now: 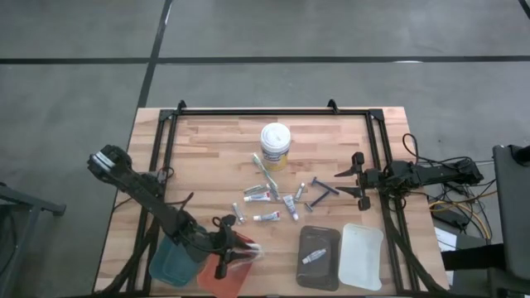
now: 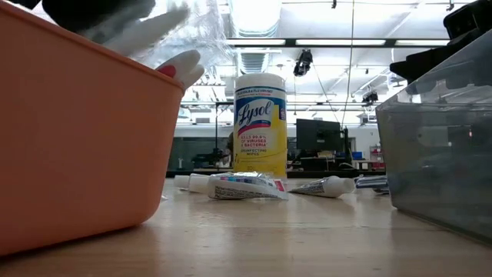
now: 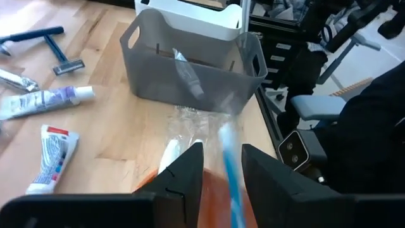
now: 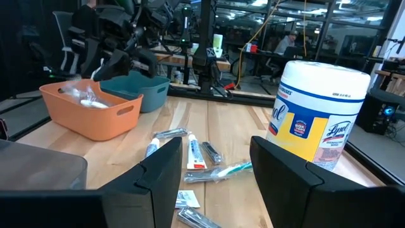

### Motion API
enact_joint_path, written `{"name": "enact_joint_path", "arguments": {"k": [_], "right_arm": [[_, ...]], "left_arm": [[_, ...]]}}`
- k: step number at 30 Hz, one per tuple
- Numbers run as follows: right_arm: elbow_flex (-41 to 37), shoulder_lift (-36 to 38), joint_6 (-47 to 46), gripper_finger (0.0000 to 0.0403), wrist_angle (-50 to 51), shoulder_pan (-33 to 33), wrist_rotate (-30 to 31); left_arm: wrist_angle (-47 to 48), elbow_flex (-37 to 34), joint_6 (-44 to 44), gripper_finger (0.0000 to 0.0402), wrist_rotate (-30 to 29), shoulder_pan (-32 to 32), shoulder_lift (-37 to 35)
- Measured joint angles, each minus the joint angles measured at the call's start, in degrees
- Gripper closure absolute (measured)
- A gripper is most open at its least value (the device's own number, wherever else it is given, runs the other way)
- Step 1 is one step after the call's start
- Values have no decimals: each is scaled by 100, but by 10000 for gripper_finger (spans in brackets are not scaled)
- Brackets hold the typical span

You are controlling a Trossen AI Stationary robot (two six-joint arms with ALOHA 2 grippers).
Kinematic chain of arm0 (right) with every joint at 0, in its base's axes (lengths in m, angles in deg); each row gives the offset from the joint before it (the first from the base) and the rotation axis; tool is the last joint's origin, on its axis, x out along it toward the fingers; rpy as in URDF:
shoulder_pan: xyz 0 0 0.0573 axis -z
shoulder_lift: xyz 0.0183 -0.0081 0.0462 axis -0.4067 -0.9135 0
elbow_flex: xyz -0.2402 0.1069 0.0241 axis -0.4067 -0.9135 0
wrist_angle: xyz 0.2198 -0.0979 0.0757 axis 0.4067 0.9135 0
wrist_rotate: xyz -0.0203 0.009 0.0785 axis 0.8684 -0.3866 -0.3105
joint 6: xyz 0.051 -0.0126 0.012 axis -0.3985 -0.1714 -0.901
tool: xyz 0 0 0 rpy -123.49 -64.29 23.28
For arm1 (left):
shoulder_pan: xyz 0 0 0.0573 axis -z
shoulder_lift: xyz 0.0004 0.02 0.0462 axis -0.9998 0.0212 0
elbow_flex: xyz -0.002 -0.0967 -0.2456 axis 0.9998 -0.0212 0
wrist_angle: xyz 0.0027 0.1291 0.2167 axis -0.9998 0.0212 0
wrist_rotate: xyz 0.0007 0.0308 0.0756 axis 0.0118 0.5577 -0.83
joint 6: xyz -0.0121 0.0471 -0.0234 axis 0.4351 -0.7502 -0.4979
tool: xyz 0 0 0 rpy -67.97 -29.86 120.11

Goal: Pick & Place Travel size toiletries
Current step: Put the green toothbrush into the orange bin

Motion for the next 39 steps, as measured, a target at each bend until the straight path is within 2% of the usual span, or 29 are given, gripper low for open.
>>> {"name": "enact_joint_path", "arguments": {"k": [10,15,18,26,39], "right_arm": [[0,0,9,220,0,-1,0],[1,0,7,220,0,-2,0],[0,0,9,220,0,-2,0],[0,0,8,220,0,-1,0],[1,0,10,220,0,-1,0]], "left_arm": [[267,0,-1207,287,-105,-118,-590],[460,0,-1780,286,-658,-353,-779],[757,0,-1839,286,-765,-654,-835],[1310,-1,-1815,286,-538,-1572,-830],[1596,-2,-2109,287,-368,-2761,-824]]}}
